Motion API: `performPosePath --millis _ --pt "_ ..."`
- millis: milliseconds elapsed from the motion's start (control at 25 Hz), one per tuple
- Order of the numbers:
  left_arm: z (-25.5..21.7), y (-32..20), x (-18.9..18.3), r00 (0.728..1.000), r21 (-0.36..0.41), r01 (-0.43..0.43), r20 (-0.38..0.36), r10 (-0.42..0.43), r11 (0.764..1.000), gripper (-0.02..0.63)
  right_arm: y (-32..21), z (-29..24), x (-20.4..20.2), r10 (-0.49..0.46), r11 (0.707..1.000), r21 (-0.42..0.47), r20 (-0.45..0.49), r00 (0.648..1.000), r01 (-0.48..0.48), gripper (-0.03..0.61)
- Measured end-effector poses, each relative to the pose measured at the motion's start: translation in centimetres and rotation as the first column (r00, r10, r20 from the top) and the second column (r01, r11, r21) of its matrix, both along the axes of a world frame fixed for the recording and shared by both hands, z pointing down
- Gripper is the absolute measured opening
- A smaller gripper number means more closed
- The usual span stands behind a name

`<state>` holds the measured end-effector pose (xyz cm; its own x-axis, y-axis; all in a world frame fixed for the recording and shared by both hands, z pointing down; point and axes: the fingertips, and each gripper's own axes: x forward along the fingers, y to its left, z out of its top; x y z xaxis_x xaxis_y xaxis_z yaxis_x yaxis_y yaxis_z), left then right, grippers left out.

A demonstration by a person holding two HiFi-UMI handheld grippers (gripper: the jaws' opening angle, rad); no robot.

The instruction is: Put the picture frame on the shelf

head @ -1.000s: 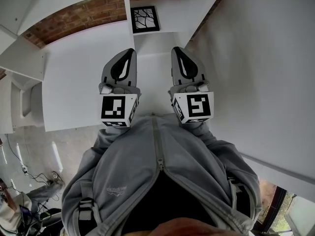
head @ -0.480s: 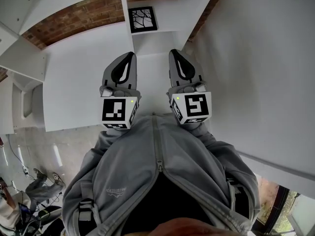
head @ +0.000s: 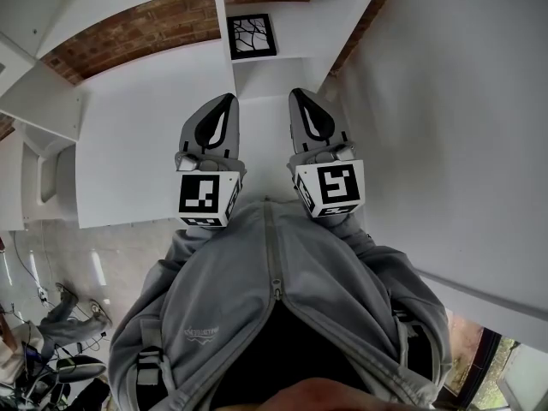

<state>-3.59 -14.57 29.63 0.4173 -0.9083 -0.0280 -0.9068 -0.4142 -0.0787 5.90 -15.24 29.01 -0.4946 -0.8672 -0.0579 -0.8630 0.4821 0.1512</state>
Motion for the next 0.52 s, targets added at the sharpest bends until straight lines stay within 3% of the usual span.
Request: performPosePath --millis 520 --pt "-0.1 -0.4 -0.8 1.0 -0.004 -0.007 0.001 0.007 1.0 0.008 -0.5 -0.1 -1.5 -0.022 1.0 -0.002 -0.016 1.0 0.022 0.028"
